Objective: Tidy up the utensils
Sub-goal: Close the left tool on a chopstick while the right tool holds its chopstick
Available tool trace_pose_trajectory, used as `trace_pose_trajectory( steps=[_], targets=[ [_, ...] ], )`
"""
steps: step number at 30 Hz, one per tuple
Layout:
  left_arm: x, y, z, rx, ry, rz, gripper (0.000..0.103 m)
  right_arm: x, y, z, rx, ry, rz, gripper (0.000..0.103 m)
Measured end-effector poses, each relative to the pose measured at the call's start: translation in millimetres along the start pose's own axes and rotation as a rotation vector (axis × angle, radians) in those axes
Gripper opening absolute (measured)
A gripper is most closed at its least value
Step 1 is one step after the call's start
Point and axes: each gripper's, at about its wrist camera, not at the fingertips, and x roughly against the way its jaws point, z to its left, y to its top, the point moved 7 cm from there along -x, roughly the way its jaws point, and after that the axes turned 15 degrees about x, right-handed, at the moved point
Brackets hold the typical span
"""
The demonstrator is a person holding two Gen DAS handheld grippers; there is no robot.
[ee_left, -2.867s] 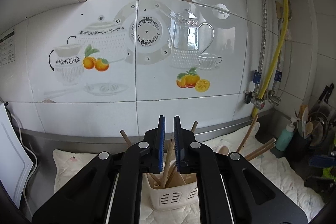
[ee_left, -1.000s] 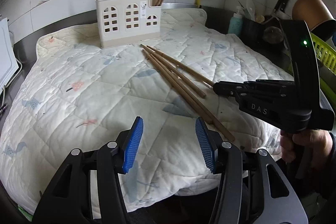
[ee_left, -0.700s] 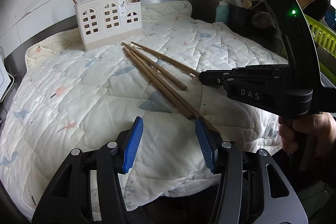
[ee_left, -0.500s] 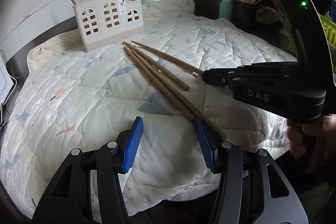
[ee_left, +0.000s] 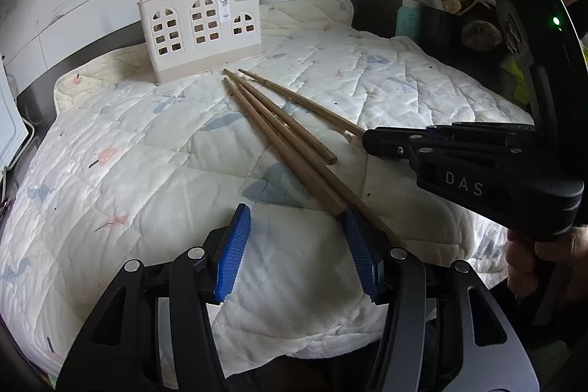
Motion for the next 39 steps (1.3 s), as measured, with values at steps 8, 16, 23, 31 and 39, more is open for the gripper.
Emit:
trace_pose_trajectory(
  steps=[8,16,23,31,39],
  targets=[
    [5,8,37,0.12,0.12,-0.037,0.052,1,-1,0,-0.002,0.0,-0.004,0.007],
    [3,21,32,0.15,0.017,-0.068,0.04,1,-1,0,-0.009,-0.001,-0.008,0.007],
    [-20,27,29,0.168,-0.015,-0.038,0.02,1,0,1,-0.009,-0.006,-0.011,0.007],
    [-28,30,26,0.087,-0.027,-0.029,0.012,-1,2,1,-0.002,-0.016,-0.01,0.007],
    [-18,40,45,0.147,-0.046,-0.023,0.006,23,22,0,0.05,-0.067,-0.06,0.007]
  ],
)
